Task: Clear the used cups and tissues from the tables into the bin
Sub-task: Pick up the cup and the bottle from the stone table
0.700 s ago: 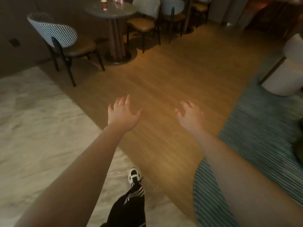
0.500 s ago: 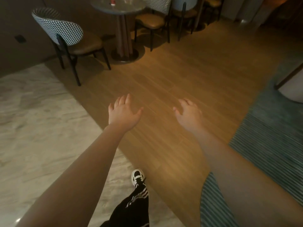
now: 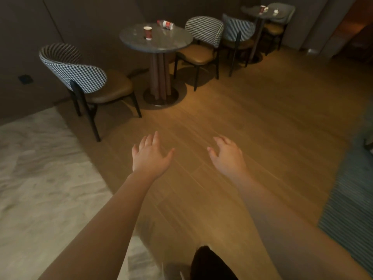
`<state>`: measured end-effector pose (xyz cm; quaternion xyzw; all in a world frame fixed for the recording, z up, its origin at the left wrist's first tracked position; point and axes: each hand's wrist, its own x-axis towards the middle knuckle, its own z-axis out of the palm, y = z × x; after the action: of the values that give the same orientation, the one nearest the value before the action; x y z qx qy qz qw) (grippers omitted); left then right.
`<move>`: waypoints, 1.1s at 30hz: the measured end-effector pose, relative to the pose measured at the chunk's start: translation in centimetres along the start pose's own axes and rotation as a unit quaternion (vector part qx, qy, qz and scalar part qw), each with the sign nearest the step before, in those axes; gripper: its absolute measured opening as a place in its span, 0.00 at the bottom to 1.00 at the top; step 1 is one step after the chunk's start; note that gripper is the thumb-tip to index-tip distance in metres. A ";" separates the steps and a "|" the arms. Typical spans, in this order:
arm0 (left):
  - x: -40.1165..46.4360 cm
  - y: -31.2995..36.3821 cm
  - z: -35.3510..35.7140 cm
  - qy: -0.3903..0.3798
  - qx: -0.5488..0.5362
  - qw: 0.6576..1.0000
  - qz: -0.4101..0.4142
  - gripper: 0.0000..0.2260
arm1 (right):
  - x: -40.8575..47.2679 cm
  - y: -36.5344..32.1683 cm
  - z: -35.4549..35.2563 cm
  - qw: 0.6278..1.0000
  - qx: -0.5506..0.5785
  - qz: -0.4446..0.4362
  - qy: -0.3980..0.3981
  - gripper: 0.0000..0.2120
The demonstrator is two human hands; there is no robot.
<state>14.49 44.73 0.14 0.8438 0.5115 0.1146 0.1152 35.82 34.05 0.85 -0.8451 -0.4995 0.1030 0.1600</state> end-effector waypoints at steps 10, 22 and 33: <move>27.7 -0.9 4.3 -0.015 0.001 0.999 -0.029 0.35 | 29.9 0.5 2.7 1.000 0.019 -0.003 -0.001 0.26; 61.3 -1.3 4.0 -0.001 -0.036 0.995 -0.088 0.34 | 65.3 -4.9 0.4 0.999 0.021 -0.043 0.002 0.25; 93.4 -10.6 5.7 0.002 -0.035 0.994 -0.100 0.34 | 98.8 -11.5 6.4 0.997 0.012 -0.078 -0.007 0.25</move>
<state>49.47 132.14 -1.55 0.7838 0.5890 0.1220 0.1545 71.70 126.98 -2.21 -0.8005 -0.5641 0.1023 0.1745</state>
